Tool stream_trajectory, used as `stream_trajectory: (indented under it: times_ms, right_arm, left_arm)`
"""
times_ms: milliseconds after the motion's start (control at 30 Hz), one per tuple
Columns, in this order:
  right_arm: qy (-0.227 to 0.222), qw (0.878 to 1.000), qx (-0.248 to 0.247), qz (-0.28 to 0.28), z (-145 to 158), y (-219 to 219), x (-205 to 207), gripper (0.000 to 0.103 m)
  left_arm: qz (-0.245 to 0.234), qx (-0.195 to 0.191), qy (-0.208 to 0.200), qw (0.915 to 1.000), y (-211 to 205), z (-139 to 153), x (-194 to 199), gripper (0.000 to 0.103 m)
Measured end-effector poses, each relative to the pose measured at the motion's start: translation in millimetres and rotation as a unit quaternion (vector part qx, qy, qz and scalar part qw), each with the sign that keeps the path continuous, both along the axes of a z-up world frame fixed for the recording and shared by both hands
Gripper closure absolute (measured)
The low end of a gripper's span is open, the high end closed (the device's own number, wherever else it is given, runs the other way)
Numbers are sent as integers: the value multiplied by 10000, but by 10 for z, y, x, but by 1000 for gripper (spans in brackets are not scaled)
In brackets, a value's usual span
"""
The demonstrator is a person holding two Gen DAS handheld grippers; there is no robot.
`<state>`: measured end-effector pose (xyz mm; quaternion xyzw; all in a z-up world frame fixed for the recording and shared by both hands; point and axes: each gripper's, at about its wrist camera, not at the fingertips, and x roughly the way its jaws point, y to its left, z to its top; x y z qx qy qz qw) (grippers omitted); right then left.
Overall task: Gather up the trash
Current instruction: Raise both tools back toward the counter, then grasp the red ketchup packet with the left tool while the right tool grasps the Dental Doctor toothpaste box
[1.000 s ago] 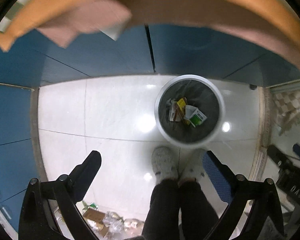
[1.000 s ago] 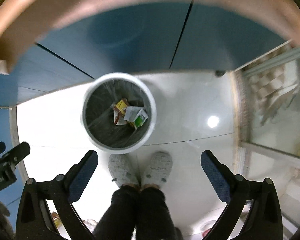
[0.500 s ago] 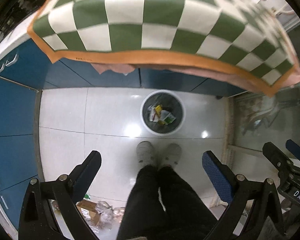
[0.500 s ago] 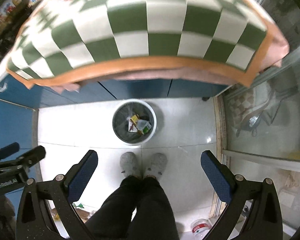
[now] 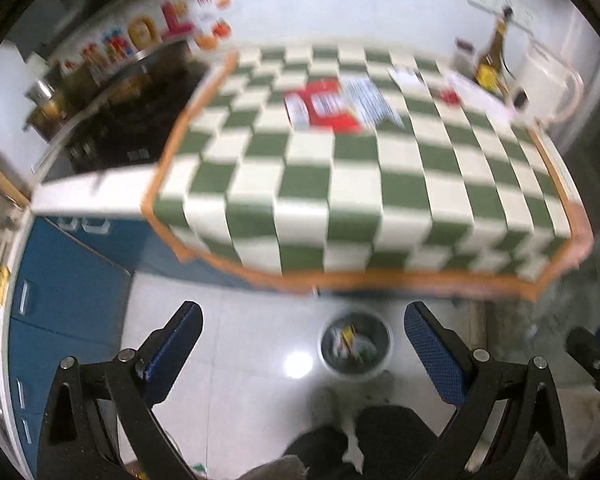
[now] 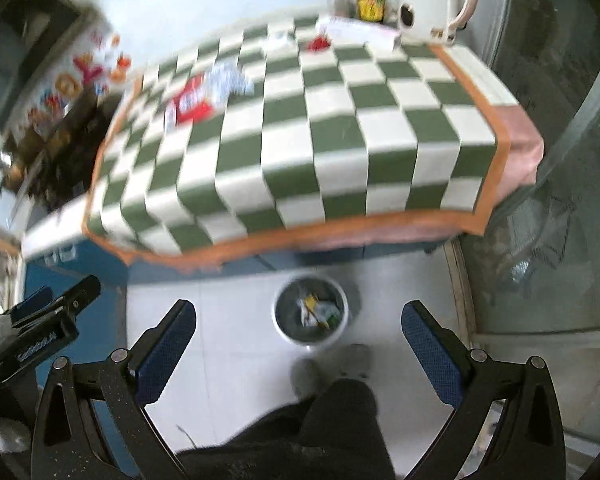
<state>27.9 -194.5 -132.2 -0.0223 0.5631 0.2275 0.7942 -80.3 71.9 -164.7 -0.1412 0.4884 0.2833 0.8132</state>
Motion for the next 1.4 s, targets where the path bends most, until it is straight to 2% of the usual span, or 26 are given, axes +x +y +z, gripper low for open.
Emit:
stream_trajectory:
  times_ms: [67, 167, 333, 467, 533, 600, 633, 667, 767, 833, 900, 967, 1067, 1100, 1133, 1233, 1267, 1300, 1367, 1400]
  right_arm:
    - [-126, 9998, 109, -68, 115, 39, 252, 0]
    - [-243, 9996, 117, -101, 179, 103, 684, 0]
    - [-371, 9990, -140, 181, 157, 305, 1674, 0]
    - [-318, 9980, -440, 308, -36, 467, 2841, 0]
    - [-330, 9970, -580, 400, -159, 550, 3441, 2]
    - [-248, 9954, -731, 560, -332, 672, 4025, 18]
    - [-166, 9943, -827, 659, -433, 760, 4335, 29]
    - [-106, 9926, -927, 779, -535, 863, 4629, 32]
    - [-74, 9852, -1281, 1140, -820, 1177, 5272, 32]
    - [-33, 9795, -1463, 1384, -994, 1361, 5500, 32]
    - [2, 9724, -1633, 1666, -1185, 1531, 5713, 32]
    - [80, 9669, -1729, 1877, -1336, 1638, 5831, 32]
    - [299, 9636, -1693, 2049, -1545, 1733, 5926, 32]
    - [393, 9636, -1668, 2051, -1607, 1744, 5968, 32]
    - [462, 9633, -1661, 2055, -1671, 1751, 6001, 32]
    - [602, 9614, -1686, 2087, -1834, 1761, 6045, 33]
    - [477, 9626, -1653, 2092, -1827, 1755, 6037, 36]
    - [392, 9630, -1636, 2106, -1825, 1756, 6028, 38]
    - [378, 9658, -1549, 2044, -1805, 1733, 6000, 48]
    - [408, 9691, -1440, 1959, -1786, 1706, 5974, 48]
  left_arm:
    - [85, 158, -93, 9998, 132, 117, 215, 0]
    - [303, 312, -26, 9991, 308, 181, 576, 0]
    - [399, -65, 73, 9992, 492, 138, 1402, 0]
    - [404, -474, 276, 9977, 537, 0, 2200, 0]
    - [414, -795, 364, 9953, 542, -122, 2639, 0]
    - [447, -1005, 476, 9928, 547, -262, 3033, 1]
    - [461, -1152, 532, 9908, 550, -351, 3259, 1]
    - [472, -1280, 553, 9891, 555, -422, 3436, 1]
    - [463, -1818, 510, 9809, 581, -670, 4031, 2]
    - [442, -2155, 478, 9743, 598, -848, 4428, 5]
    - [430, -2407, 438, 9687, 621, -1012, 4765, 17]
    - [442, -2601, 353, 9639, 641, -1137, 4974, 18]
    - [547, -2653, 386, 9618, 673, -1277, 5134, 34]
    - [566, -2538, 362, 9649, 667, -1266, 5162, 44]
    - [461, -2440, 343, 9681, 639, -1248, 5206, 59]
    - [258, -2247, 460, 9730, 565, -1229, 5237, 70]
    - [188, -2163, 466, 9750, 541, -1212, 5226, 77]
    - [90, -2077, 392, 9774, 511, -1167, 5189, 100]
    - [74, -1853, 511, 9813, 482, -1115, 5135, 100]
    - [48, -1839, 464, 9818, 481, -1084, 5074, 100]
